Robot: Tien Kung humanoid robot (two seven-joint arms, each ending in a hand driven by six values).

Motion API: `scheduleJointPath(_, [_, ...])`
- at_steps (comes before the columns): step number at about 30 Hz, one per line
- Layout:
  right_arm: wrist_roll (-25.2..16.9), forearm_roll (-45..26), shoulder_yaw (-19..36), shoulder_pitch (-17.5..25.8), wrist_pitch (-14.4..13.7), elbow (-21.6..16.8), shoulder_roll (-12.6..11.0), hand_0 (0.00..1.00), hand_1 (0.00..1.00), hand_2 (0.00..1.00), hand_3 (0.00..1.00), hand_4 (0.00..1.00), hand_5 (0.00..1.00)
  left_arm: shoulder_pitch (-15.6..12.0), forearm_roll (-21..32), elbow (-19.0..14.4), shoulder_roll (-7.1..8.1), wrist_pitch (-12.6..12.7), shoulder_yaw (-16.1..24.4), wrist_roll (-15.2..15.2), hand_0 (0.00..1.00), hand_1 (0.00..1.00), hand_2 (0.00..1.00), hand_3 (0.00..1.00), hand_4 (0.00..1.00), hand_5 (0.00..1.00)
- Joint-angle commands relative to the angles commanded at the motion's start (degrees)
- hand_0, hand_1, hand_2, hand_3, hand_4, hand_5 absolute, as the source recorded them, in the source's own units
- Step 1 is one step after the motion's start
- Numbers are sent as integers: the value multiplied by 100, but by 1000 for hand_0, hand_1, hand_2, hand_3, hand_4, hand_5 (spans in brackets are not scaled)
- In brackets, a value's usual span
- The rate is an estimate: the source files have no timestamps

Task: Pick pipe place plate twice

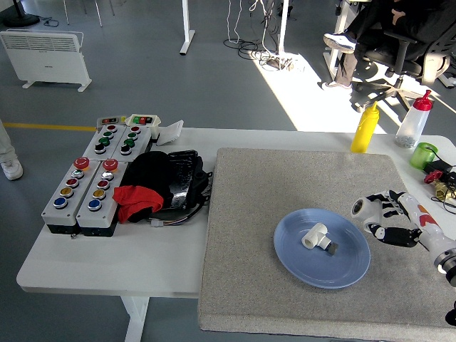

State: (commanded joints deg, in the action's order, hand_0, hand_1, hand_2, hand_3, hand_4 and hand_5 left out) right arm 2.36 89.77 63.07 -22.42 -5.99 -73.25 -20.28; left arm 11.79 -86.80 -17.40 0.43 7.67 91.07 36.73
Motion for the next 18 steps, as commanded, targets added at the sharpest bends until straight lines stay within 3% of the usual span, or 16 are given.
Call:
scheduleJointPath(2, [159,-53,-201,34,99,-244,-32,664,560,528,585,476,190,2,3,2,0,3,1,-5,652,613,610,604,296,998])
scheduleJointPath(6, [395,-35,-469,59,233,-576,-89,664,560,528,585,476,190,4,5,5,2,9,6,-13,652,613,610,604,296,998])
scheduleJointPath(18, [434,-26,-502,61,257,-620,-96,672,571,531,586,474,191,5,3,5,2,9,9,-13,652,613,610,604,296,998])
